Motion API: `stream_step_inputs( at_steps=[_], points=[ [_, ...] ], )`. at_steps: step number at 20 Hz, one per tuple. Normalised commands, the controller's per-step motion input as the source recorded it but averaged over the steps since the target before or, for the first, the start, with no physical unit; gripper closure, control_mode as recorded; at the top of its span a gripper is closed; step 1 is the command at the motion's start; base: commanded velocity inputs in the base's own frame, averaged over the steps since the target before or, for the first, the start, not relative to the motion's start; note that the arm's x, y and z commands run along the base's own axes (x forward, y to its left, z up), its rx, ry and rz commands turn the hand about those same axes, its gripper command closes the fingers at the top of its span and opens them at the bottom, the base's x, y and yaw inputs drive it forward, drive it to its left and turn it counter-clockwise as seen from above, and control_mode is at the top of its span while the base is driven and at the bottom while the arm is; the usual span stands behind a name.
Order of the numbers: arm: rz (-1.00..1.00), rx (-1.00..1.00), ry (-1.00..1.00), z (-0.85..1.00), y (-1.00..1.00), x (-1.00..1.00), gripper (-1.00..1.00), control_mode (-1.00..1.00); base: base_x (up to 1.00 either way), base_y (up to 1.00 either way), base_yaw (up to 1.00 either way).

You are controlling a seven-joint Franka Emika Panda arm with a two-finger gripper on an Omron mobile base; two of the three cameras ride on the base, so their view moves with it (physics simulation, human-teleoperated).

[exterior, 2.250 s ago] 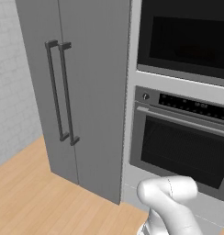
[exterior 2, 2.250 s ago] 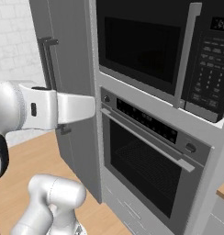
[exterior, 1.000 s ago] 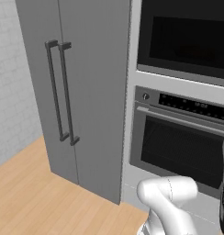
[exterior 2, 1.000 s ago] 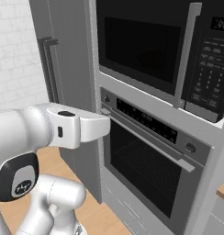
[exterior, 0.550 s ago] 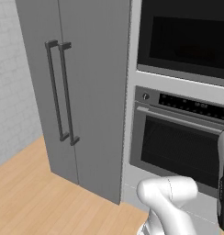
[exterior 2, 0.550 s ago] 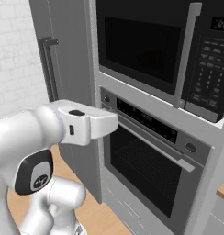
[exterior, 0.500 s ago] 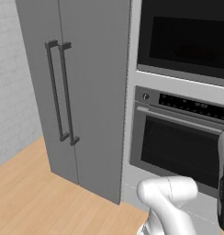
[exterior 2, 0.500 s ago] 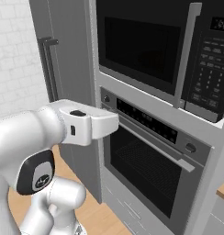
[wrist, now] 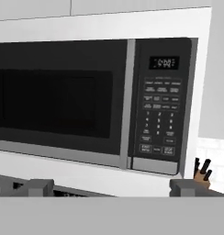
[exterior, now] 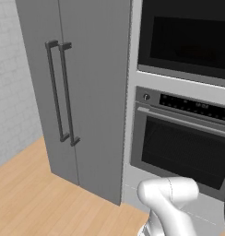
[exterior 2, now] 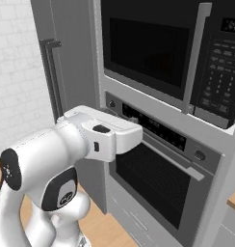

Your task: Pick the bell pepper from the sink and place it in the bowl. Then pick the bowl and place it in the microwave. Then close the microwave door and press the start button.

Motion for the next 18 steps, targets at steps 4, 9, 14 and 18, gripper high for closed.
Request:
stream_step_inputs(
  at_steps=[4, 9, 14, 18],
  points=[
    [0.00, 0.00, -0.06, -0.03, -0.24, 0.00, -1.00, -1.00, 0.00, 0.00, 0.00],
    [0.00, 0.00, -0.03, -0.02, -0.23, 0.07, -1.00, -1.00, 0.00, 0.00, 0.00],
    [0.00, 0.00, -0.02, -0.04, -0.22, 0.13, -1.00, -1.00, 0.00, 0.00, 0.00],
    [0.00, 0.00, 0.00, -0.09, -0.09, 0.26, -1.00, -1.00, 0.00, 0.00, 0.00]
  ],
)
